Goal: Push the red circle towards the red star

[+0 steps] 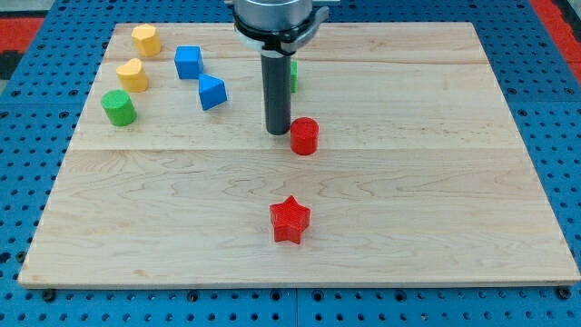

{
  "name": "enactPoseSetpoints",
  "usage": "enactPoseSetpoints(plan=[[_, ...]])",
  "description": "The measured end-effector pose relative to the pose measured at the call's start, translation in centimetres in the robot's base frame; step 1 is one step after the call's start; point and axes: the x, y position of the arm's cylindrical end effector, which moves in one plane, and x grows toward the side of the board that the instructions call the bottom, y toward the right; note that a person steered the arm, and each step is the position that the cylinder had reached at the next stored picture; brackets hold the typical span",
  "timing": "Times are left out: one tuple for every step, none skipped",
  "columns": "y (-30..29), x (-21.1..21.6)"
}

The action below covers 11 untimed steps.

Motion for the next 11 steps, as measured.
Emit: enactPoseSetpoints(plan=[[2.2,-2.9],[4.5,1.4],[4.3,4.7],[4.5,3.6],[10.5,4.7],[10.5,8.4],[7.5,8.7],[6.3,8.7],[4.3,8.7],[7.7,6.7],[8.4,1.0]])
